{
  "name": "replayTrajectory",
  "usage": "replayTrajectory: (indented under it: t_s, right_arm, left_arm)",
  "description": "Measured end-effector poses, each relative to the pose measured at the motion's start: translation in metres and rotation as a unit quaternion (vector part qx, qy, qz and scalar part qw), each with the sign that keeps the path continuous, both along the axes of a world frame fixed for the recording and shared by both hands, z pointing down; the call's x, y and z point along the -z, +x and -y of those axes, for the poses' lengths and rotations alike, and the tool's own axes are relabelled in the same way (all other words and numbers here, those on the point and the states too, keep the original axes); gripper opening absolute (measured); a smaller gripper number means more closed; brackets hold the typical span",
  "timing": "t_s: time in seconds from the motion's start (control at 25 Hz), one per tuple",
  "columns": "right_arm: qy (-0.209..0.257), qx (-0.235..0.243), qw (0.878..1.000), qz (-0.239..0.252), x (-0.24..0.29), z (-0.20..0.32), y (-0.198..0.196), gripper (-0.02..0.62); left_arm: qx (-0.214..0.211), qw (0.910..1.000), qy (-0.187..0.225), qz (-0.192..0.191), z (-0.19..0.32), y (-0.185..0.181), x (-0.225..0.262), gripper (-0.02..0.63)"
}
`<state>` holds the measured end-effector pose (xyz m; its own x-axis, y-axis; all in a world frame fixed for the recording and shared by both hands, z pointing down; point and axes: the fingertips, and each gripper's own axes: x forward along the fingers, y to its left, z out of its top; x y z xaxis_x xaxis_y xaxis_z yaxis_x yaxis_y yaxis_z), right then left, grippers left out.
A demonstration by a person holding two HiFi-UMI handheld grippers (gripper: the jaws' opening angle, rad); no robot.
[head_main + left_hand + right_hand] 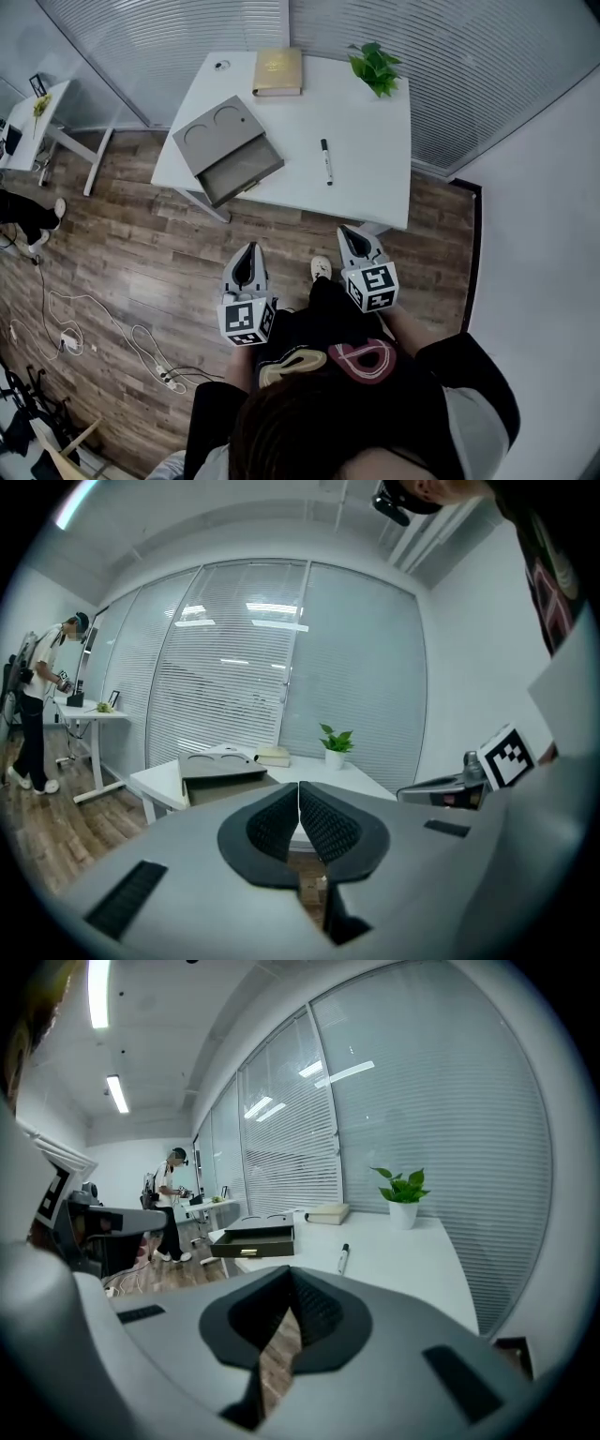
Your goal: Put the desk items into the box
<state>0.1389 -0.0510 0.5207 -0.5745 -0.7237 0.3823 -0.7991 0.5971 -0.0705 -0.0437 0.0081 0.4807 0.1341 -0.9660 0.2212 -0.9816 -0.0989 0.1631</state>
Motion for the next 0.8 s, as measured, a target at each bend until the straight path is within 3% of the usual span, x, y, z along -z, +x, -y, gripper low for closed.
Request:
replayTrajectory:
  t_s: [0.8]
  right_arm:
    - [-0.021,0.038,0.999,0.008,-0.006,0.133,0.02,0.009]
  left_arm:
    - [0.037,0.9993,-0.001,0.002,0.12,0.037,-0.001,0.018]
